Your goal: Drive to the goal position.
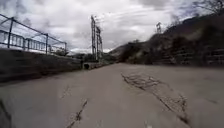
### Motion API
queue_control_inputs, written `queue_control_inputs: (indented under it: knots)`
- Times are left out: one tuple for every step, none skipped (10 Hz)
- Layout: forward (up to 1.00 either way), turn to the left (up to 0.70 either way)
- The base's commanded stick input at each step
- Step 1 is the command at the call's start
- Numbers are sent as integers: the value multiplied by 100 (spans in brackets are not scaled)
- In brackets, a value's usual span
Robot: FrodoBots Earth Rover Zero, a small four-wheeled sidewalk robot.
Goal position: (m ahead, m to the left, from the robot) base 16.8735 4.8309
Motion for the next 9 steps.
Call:
queue_control_inputs:
  knots:
    - [70,0]
    - [70,0]
    - [70,0]
    - [70,0]
    - [70,0]
    - [70,0]
    - [70,0]
    - [70,0]
    - [70,0]
